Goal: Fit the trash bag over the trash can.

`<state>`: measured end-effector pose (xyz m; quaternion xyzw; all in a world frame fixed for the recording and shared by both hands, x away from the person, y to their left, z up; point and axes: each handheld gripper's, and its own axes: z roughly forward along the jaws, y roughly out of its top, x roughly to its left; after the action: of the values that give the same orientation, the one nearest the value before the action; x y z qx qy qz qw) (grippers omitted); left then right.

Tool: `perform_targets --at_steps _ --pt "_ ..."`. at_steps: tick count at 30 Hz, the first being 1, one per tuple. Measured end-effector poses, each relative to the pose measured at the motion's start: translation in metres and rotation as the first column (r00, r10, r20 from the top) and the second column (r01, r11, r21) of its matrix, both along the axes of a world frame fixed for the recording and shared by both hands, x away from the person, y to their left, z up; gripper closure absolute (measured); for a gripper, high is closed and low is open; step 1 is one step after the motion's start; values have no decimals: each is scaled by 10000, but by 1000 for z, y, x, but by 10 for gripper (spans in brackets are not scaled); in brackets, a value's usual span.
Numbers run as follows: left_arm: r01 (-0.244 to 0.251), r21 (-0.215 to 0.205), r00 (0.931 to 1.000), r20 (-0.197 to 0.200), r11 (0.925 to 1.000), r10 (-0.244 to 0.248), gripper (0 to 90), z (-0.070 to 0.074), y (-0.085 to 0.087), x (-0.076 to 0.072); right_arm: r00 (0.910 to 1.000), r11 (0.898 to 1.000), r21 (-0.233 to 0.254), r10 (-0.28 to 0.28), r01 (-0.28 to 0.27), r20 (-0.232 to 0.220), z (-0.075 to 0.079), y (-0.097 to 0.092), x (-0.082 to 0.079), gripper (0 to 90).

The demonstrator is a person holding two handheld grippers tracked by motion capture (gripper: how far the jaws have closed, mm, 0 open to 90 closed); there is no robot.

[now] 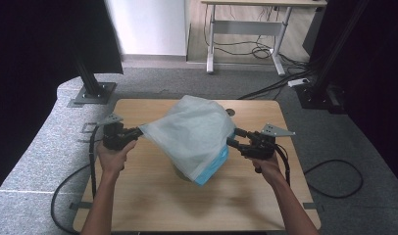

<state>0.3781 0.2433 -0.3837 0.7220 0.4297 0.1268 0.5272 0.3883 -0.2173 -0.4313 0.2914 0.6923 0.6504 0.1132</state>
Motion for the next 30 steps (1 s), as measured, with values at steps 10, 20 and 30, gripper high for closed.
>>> perform_targets --at_steps 10,20,30 --pt "54 147 9999 148 9999 -56 876 3 -5 -7 9999 9998 150 109 -110 110 8 1 -31 300" --pt "28 143 10000 -3 9999 -28 876 1 -7 -6 9995 9980 -602 168 -184 -265 -11 24 -61 180" --pt "132 116 9999 15 9998 -132 875 2 -9 -7 9992 9901 -1351 -346 369 195 -10 45 -68 477"
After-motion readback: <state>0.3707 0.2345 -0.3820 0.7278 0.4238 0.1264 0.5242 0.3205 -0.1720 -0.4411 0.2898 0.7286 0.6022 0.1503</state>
